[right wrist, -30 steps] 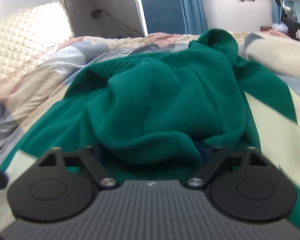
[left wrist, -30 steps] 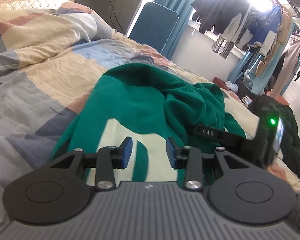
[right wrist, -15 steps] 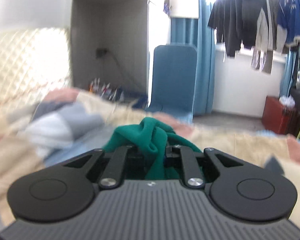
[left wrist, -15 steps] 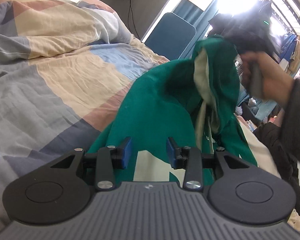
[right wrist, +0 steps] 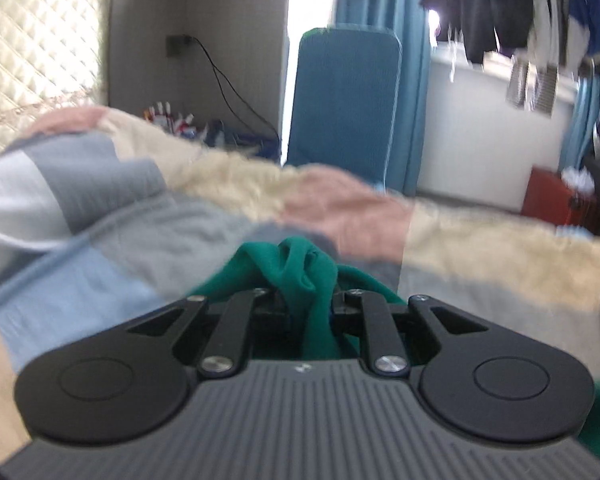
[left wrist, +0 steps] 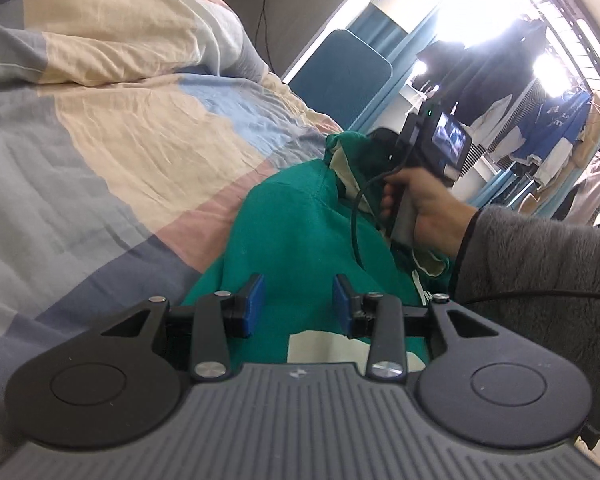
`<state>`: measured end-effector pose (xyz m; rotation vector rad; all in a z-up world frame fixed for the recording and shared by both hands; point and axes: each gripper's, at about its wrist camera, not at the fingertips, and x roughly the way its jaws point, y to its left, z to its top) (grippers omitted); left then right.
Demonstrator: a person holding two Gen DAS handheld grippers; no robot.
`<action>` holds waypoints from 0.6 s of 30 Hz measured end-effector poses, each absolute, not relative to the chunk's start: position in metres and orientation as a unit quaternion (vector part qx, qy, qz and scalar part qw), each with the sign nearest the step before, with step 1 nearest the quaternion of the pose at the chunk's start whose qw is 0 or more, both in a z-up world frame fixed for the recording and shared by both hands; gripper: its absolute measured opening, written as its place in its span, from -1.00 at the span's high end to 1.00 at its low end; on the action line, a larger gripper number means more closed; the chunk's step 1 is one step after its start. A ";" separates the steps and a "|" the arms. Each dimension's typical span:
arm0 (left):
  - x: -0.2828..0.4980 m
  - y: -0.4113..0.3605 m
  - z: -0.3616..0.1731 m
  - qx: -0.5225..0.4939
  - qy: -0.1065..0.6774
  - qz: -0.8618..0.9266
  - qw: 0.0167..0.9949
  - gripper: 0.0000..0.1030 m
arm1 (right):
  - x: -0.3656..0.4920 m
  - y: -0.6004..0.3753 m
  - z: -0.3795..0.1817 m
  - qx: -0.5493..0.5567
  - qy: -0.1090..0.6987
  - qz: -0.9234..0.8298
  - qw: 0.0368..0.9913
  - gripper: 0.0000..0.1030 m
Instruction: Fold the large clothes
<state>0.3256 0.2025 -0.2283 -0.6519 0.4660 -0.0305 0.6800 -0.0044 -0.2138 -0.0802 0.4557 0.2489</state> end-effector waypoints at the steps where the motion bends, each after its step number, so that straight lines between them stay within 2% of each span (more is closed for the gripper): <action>1: 0.328 0.203 -0.229 -0.319 0.229 -0.014 0.919 0.18 | 0.679 -0.009 -0.215 -0.031 0.230 0.121 0.965 0.61; 4: 0.330 0.202 -0.226 -0.313 0.234 -0.012 0.920 0.18 | 0.675 -0.018 -0.207 -0.012 0.236 0.129 0.963 0.36; 6: 0.330 0.200 -0.226 -0.310 0.234 -0.011 0.922 0.18 | 0.663 -0.027 -0.199 -0.007 0.241 0.139 0.960 -0.01; 8: 0.328 0.199 -0.225 -0.310 0.235 -0.008 0.921 0.18 | 0.645 -0.043 -0.189 -0.005 0.241 0.142 0.960 -0.12; 12: 0.321 0.194 -0.217 -0.290 0.237 -0.001 0.927 0.18 | 0.602 -0.073 -0.169 0.004 0.250 0.166 0.954 -0.12; 18: 0.295 0.178 -0.191 -0.245 0.242 0.005 0.939 0.17 | 0.494 -0.131 -0.137 -0.002 0.255 0.193 0.947 -0.12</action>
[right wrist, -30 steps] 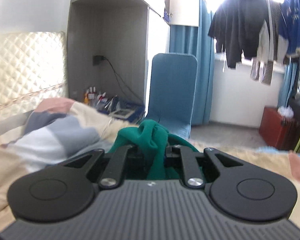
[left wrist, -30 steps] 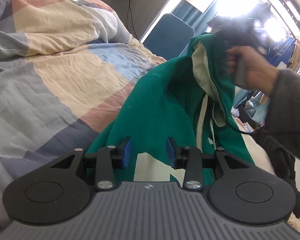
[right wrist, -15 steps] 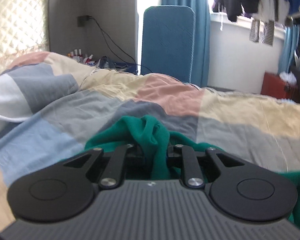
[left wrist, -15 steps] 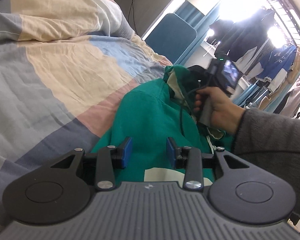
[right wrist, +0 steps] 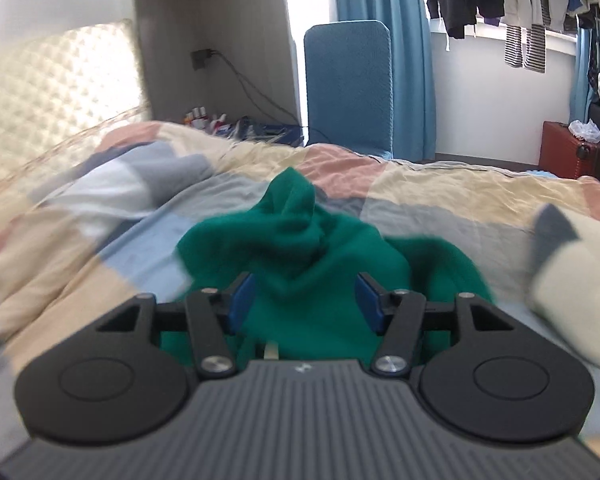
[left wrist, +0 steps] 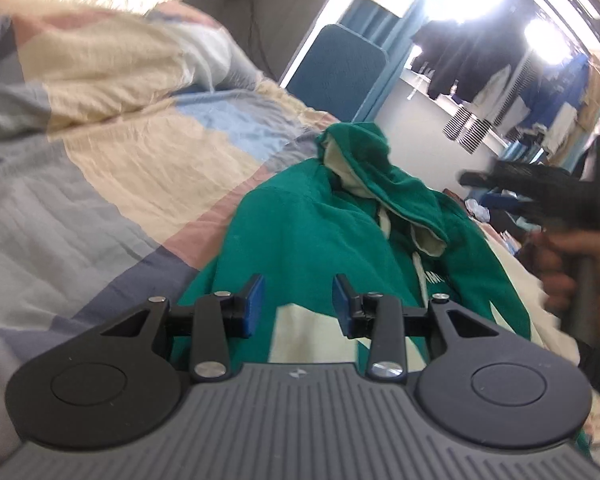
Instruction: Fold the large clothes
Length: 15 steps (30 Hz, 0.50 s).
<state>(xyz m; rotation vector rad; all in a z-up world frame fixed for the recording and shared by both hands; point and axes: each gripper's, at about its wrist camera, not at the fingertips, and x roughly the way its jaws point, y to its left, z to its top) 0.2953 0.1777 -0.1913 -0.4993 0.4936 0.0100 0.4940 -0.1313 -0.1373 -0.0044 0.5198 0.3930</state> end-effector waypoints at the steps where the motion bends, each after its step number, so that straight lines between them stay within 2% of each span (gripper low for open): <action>1: 0.289 0.174 -0.186 -0.233 0.243 0.007 0.942 0.17 | 0.475 -0.140 -0.133 -0.006 0.257 0.197 0.946 -0.12; 7: 0.242 0.151 -0.160 -0.192 0.266 0.016 0.945 0.17 | 0.366 -0.190 -0.119 -0.009 0.275 0.210 0.938 -0.12; 15: 0.198 0.134 -0.152 -0.221 0.314 0.004 0.923 0.17 | 0.272 -0.232 -0.136 0.006 0.343 0.190 0.920 -0.12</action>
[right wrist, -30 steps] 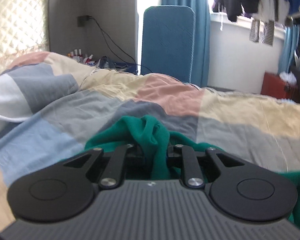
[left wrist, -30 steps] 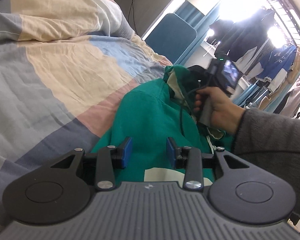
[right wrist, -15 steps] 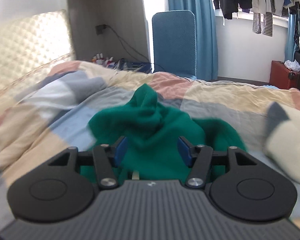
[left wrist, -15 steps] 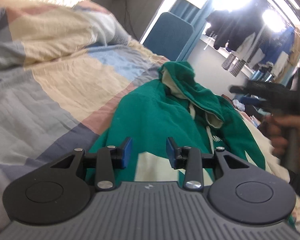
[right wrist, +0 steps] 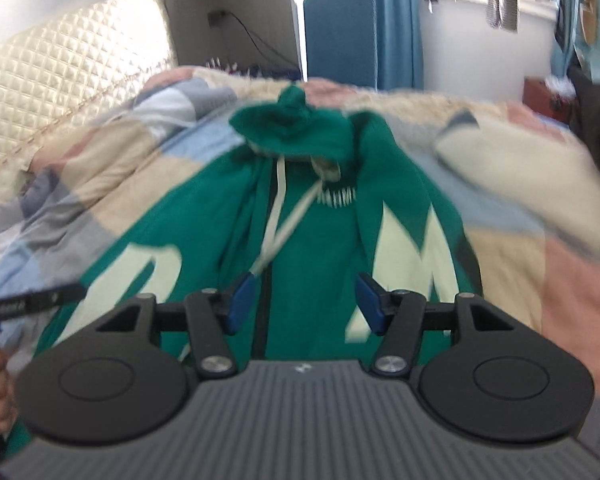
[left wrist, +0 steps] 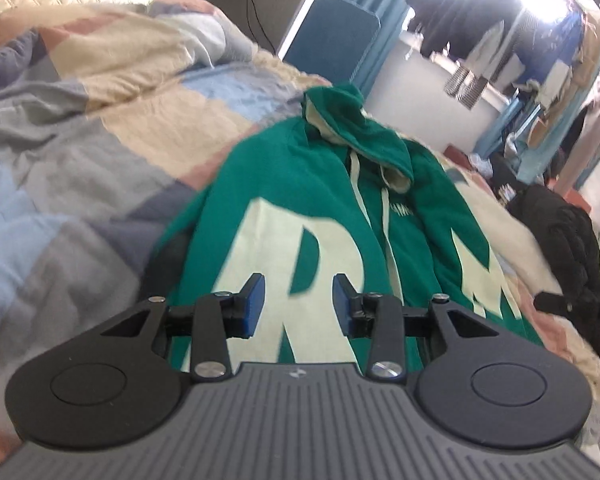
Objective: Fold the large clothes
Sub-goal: 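Release the hood with the right gripper, leaving the hoodie laid flat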
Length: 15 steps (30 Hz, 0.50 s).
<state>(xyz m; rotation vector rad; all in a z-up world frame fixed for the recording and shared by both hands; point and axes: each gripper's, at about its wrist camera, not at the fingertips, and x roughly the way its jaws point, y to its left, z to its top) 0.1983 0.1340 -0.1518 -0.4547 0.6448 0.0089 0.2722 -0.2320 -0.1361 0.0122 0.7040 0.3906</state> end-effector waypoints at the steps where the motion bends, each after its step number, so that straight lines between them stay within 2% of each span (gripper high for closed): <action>1: 0.196 0.130 -0.153 -0.217 0.320 0.003 0.922 0.17 | 0.265 -0.235 -0.139 0.007 0.347 0.193 0.918 -0.12; 5: 0.193 0.120 -0.157 -0.207 0.340 0.002 0.917 0.16 | 0.241 -0.245 -0.153 0.009 0.351 0.190 0.917 -0.12; 7: 0.193 0.118 -0.161 -0.208 0.346 0.000 0.915 0.05 | 0.236 -0.248 -0.160 0.015 0.358 0.181 0.916 -0.12; 8: 0.193 0.116 -0.162 -0.206 0.351 -0.001 0.914 0.02 | 0.236 -0.252 -0.164 0.025 0.363 0.178 0.914 -0.22; 9: 0.196 0.115 -0.165 -0.203 0.356 -0.004 0.912 -0.03 | 0.234 -0.256 -0.167 0.036 0.367 0.177 0.913 -0.54; 10: 0.198 0.114 -0.167 -0.200 0.360 -0.005 0.911 -0.04 | 0.236 -0.260 -0.171 0.049 0.372 0.172 0.911 -0.69; 11: 0.200 0.112 -0.169 -0.199 0.364 -0.007 0.910 -0.05 | 0.237 -0.263 -0.174 0.059 0.374 0.166 0.911 -0.75; 15: 0.206 0.103 -0.174 -0.197 0.368 -0.028 0.908 -0.06 | 0.246 -0.270 -0.188 0.069 0.387 0.146 0.908 -0.75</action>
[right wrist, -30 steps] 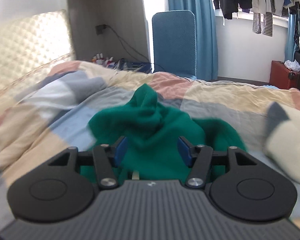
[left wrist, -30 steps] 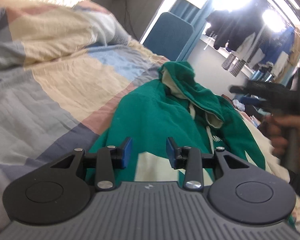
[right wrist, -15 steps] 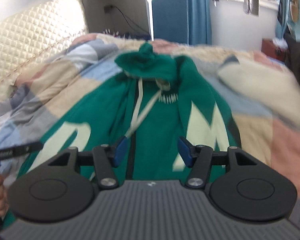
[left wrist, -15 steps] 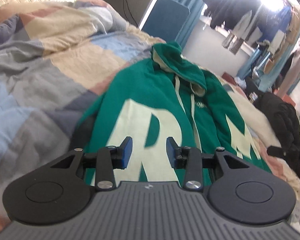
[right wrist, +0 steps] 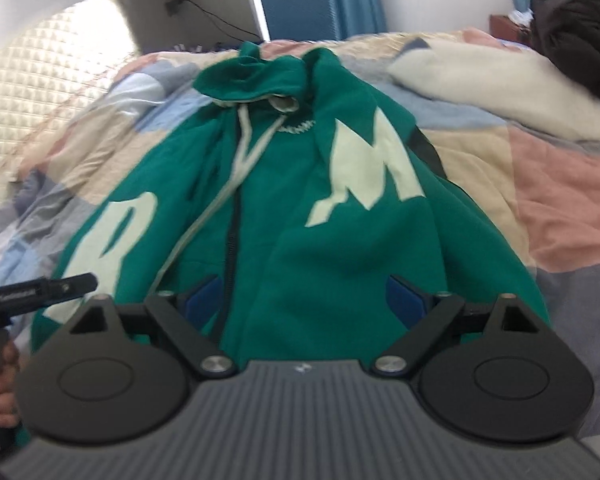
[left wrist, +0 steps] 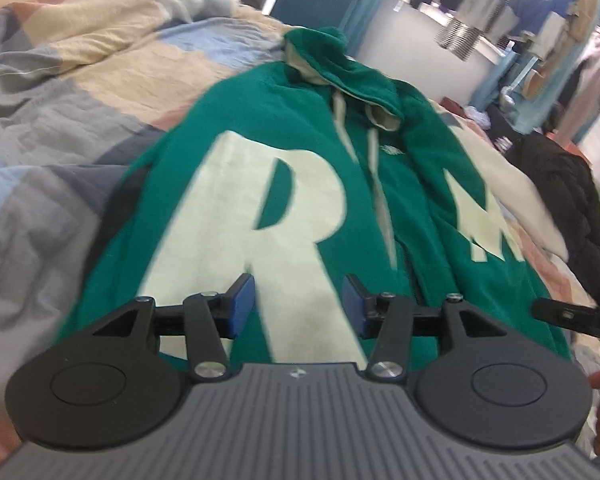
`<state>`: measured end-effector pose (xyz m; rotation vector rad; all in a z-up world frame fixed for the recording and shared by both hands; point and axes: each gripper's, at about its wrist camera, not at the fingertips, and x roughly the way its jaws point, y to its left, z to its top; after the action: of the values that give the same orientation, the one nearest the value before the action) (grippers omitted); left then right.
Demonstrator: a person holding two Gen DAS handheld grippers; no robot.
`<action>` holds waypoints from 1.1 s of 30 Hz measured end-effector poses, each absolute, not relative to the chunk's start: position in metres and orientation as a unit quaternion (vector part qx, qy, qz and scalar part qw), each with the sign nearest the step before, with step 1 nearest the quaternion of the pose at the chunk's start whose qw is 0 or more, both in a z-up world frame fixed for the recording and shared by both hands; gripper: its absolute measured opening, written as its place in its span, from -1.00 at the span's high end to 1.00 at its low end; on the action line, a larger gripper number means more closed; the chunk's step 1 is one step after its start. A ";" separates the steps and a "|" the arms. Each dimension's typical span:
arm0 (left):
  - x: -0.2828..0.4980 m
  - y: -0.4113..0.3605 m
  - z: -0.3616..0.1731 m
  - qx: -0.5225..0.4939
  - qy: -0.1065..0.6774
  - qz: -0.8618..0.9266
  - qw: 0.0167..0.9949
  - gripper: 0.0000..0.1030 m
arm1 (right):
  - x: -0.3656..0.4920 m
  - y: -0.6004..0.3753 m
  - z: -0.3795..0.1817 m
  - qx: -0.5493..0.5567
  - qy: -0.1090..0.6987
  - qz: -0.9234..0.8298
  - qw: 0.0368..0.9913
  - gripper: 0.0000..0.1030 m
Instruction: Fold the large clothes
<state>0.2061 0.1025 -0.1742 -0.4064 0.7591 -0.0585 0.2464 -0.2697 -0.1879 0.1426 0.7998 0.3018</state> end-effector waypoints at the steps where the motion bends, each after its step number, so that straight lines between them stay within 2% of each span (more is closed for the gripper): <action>1: 0.207 0.098 -0.174 -0.192 0.366 -0.037 0.910 -0.07 | 0.250 -0.269 -0.193 0.072 0.395 0.145 0.904 -0.75; 8: 0.208 0.053 -0.181 -0.113 0.376 -0.070 0.917 -0.07 | 0.251 -0.245 -0.214 0.030 0.431 0.192 0.881 -0.73; 13: 0.210 0.028 -0.191 -0.037 0.383 -0.045 0.922 -0.02 | 0.248 -0.227 -0.237 -0.065 0.442 0.178 0.877 -0.47; 14: 0.210 0.026 -0.191 -0.025 0.383 -0.044 0.923 0.04 | 0.248 -0.228 -0.235 -0.069 0.439 0.178 0.878 -0.21; 15: 0.211 0.027 -0.191 -0.023 0.383 -0.042 0.923 0.28 | 0.249 -0.232 -0.231 -0.064 0.440 0.175 0.879 0.21; 16: 0.211 0.030 -0.190 -0.019 0.386 -0.040 0.921 0.58 | 0.250 -0.237 -0.227 -0.055 0.441 0.167 0.880 0.40; 17: 0.212 0.035 -0.188 -0.015 0.390 -0.039 0.920 0.71 | 0.251 -0.244 -0.222 -0.040 0.440 0.156 0.884 0.60; 18: 0.213 0.040 -0.185 -0.017 0.393 -0.039 0.918 0.86 | 0.253 -0.252 -0.216 -0.024 0.436 0.151 0.887 0.66; 23: 0.225 0.106 -0.146 -0.056 0.385 -0.016 0.921 0.90 | 0.271 -0.315 -0.171 0.085 0.404 0.135 0.901 0.72; 33: 0.302 0.304 -0.041 -0.093 0.328 0.185 0.922 0.92 | 0.347 -0.436 -0.061 0.042 0.277 0.003 0.960 0.73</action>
<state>0.3023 0.3039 -0.0411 -0.1912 0.6746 0.3801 0.3470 -0.4362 -0.0606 0.0844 0.5617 0.0066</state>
